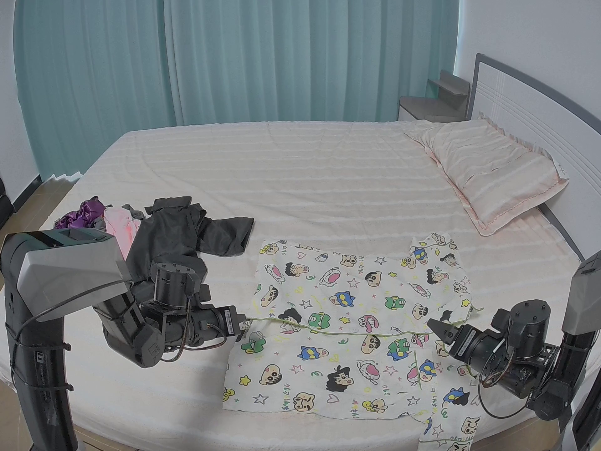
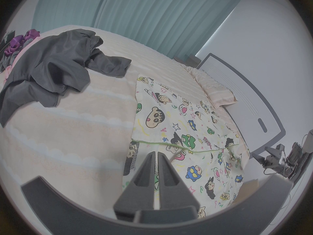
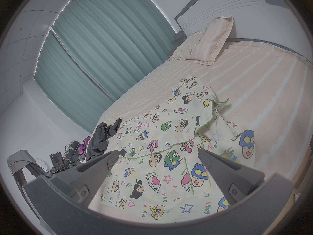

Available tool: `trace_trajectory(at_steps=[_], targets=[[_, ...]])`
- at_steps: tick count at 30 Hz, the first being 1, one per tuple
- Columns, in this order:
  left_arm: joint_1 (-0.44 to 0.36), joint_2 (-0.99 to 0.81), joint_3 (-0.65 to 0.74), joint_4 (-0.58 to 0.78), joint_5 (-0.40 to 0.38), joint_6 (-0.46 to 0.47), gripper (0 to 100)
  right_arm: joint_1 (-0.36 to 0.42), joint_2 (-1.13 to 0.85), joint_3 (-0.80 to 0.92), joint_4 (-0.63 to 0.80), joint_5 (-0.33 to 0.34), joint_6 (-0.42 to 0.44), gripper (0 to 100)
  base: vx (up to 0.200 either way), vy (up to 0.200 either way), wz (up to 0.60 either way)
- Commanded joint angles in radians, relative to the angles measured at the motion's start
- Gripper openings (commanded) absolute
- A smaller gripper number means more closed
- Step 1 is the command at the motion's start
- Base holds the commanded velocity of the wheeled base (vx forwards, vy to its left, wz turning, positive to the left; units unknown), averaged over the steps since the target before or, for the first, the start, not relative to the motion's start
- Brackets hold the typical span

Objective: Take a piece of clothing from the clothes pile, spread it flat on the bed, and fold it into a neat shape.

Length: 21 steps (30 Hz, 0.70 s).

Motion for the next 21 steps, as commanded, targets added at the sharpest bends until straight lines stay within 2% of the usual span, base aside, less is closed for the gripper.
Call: trace_trajectory(at_steps=[1, 2, 6, 11, 16, 20, 21], targets=[[-0.008, 0.032, 0.009, -0.006, -0.003, 0.006, 0, 0.000, 0.003, 0.018, -0.008, 0.000, 0.000, 100, 0.000, 0.000, 0.00], [-0.008, 0.035, 0.009, -0.009, -0.003, 0.006, 100, 0.000, 0.003, 0.018, -0.008, 0.000, 0.000, 100, 0.000, 0.000, 0.00], [-0.021, 0.072, 0.009, -0.055, -0.006, 0.010, 100, 0.000, 0.017, 0.018, -0.009, 0.000, 0.000, 100, 0.000, 0.000, 0.00], [-0.023, 0.125, 0.011, -0.112, -0.009, 0.075, 100, 0.000, 0.034, 0.018, -0.012, -0.001, -0.002, 100, 0.000, 0.000, 0.00], [-0.024, 0.122, 0.025, -0.115, -0.103, 0.082, 100, 0.002, 0.034, 0.018, -0.012, -0.001, -0.002, 100, 0.000, 0.000, 0.00], [-0.026, 0.121, 0.029, -0.116, -0.119, 0.088, 100, 0.002, 0.034, 0.018, -0.012, -0.001, -0.002, 100, 0.000, 0.000, 0.00], [-0.024, 0.125, 0.029, -0.115, -0.126, 0.124, 100, 0.002, 0.032, 0.018, -0.012, -0.001, -0.003, 100, 0.000, 0.000, 0.00]])
